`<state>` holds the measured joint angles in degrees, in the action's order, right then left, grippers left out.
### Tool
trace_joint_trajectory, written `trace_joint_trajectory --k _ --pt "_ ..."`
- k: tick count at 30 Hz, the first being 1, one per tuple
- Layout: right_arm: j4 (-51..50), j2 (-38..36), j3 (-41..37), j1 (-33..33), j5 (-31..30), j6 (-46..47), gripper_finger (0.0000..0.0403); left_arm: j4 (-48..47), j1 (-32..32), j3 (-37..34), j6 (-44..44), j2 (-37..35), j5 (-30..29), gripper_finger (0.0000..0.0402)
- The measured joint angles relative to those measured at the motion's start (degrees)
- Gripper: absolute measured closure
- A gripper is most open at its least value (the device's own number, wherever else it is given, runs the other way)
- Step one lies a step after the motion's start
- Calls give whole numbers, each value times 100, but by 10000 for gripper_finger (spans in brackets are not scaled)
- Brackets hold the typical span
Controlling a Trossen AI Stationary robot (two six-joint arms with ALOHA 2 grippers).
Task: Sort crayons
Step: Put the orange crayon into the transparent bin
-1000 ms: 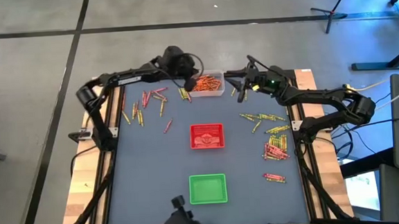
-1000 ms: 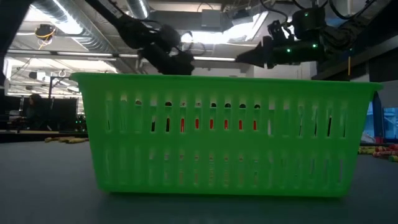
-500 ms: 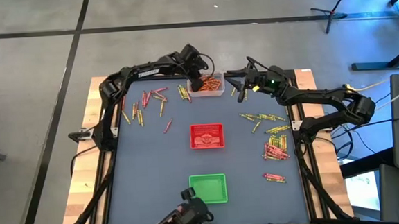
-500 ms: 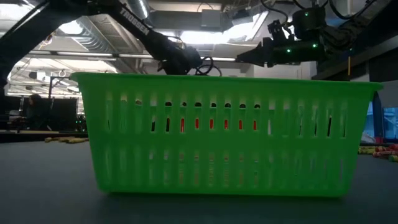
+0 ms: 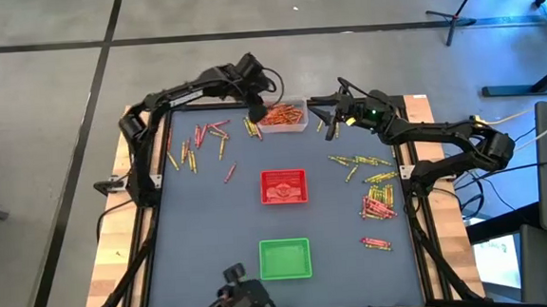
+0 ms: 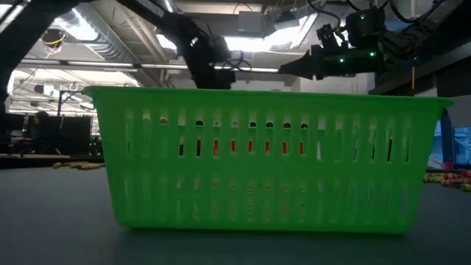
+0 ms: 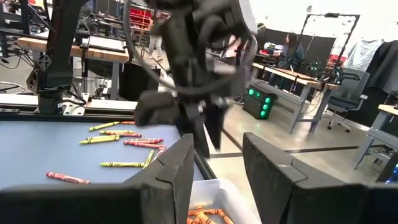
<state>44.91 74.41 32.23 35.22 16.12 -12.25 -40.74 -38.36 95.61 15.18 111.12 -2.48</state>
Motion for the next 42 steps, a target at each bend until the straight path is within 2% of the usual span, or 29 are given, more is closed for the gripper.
trace_joint_trajectory --k 9,15,21,26,34,42 --pt "-42 0 0 2 0 0 265 -1815 -250 -263 -696 -787 -1803 290" --pt "-18 0 0 2 0 1 265 -2389 -590 -1002 -1308 -993 -2887 290" --pt "26 0 0 0 0 10 265 -2460 -953 -1655 -1360 -734 -3026 290" --pt "50 0 0 0 2 17 265 -2689 -1082 -1670 -1464 -274 -3285 290" --pt "46 0 0 0 2 17 265 -3369 -1423 -1670 -1563 381 -3287 293" --pt "46 0 0 0 2 17 265 -3729 -1796 -1670 -1457 749 -3267 351"
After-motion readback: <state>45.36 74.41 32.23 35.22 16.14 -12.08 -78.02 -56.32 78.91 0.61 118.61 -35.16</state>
